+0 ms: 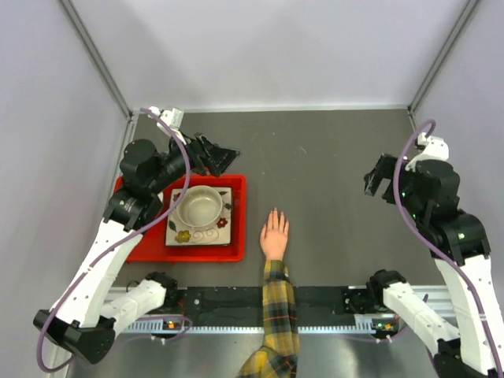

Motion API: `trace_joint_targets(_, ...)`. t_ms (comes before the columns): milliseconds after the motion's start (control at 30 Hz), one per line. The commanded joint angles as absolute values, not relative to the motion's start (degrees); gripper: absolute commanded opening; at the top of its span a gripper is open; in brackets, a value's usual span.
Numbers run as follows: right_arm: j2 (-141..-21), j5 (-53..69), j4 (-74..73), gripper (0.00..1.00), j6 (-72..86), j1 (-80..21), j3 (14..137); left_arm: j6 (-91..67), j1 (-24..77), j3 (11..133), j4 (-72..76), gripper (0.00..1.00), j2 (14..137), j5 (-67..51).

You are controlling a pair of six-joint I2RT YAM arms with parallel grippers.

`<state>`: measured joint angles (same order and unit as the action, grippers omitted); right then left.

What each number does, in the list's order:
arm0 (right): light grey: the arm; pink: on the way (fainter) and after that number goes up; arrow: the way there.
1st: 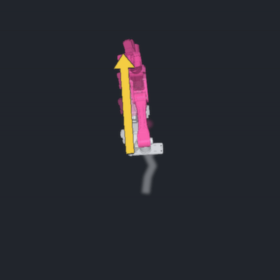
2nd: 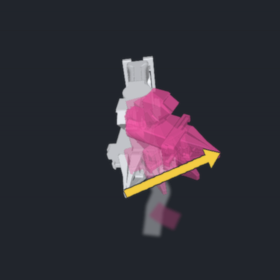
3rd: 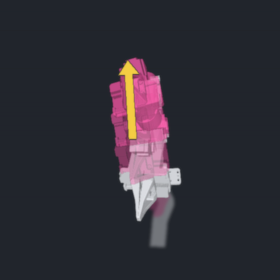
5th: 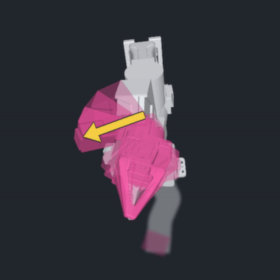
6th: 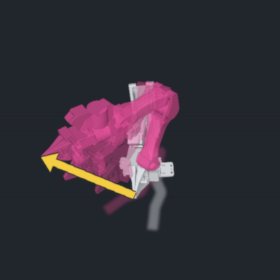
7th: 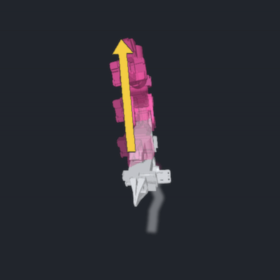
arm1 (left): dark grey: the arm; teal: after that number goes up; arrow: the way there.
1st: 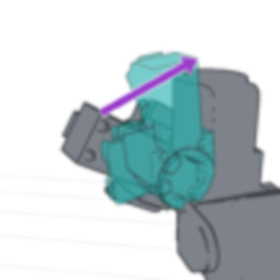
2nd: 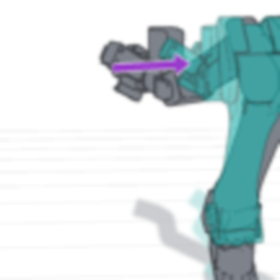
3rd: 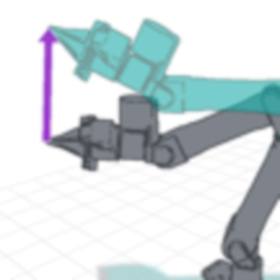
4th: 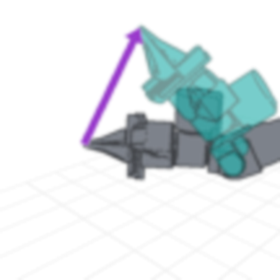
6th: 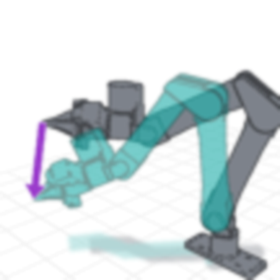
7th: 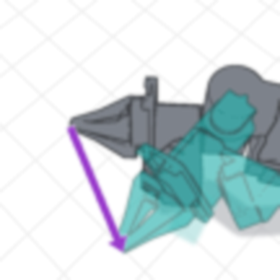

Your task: Paint the nails

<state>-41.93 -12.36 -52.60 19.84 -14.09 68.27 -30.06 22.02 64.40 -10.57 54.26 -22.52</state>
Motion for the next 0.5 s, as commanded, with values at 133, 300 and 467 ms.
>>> trace_joint_targets(133,-51.91,-20.37,-47.12,0.99,19.25,-13.54,71.63,-24.96,24.26,67.32,-12.04,0.99,57.04,-20.48)
trace_joint_targets(300,-62.38,-21.37,-42.64,0.99,19.77,-7.13,75.23,-24.0,25.31,69.16,-12.31,0.99,61.68,-20.21)
trace_joint_targets(467,-73.79,-22.94,-37.27,0.99,20.3,-0.63,76.72,-24.26,28.03,69.35,-10.9,1.0,65.21,-19.69)
